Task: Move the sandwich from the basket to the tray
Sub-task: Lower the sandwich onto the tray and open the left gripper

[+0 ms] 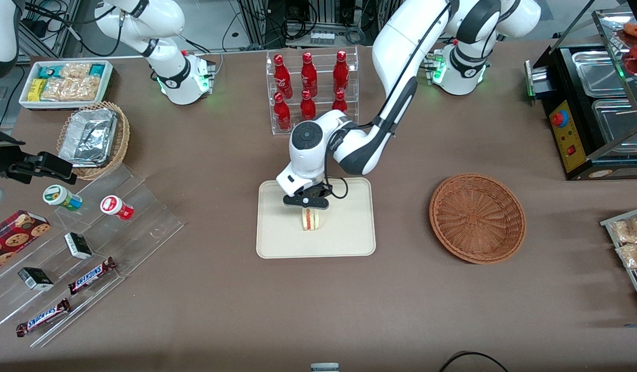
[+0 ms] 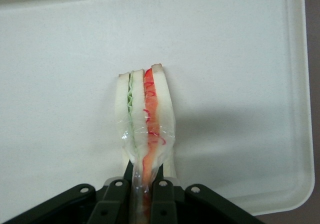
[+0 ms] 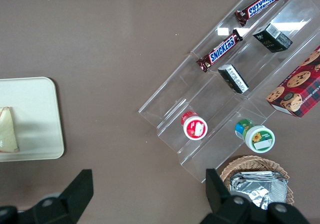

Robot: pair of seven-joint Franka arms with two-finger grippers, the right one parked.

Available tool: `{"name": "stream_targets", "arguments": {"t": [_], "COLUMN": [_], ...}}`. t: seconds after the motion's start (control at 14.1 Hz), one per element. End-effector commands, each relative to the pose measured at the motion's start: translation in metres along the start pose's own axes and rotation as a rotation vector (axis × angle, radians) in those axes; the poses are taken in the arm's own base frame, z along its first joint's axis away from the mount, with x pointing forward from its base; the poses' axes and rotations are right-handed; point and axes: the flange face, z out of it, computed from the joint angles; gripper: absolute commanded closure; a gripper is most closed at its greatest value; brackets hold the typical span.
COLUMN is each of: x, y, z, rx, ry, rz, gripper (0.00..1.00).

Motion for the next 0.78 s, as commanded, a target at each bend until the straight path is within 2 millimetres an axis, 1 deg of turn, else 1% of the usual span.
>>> {"name": "stream_targets", "arguments": {"t": [0.0,0.07,0.14,0.28,0.35,0.42,0.57,0.71], "x": [0.006,0.008,0.009,0.014,0.019,0.027,0.039,0.050], "y": [0.002,0.001,0.000,-0.003,-0.007,-0.020,-0.051,-0.088], "z": [-0.003,-0.004,-0.007,-0.024,-0.047,-0.070,-0.132,-0.192], "rx": [0.010,0.011,0.010,0.002,0.001,0.012,0.039,0.048], "ry": [0.024,0.027,0.030,0.041,0.048,0.036,0.007,-0.002], "rz": [0.016,0.016,0.017,-0.005,-0.018,-0.042,-0.093,-0.150], "gripper": [0.89,0.35,0.03,0.01,0.01,0.01,0.01,0.01]}}
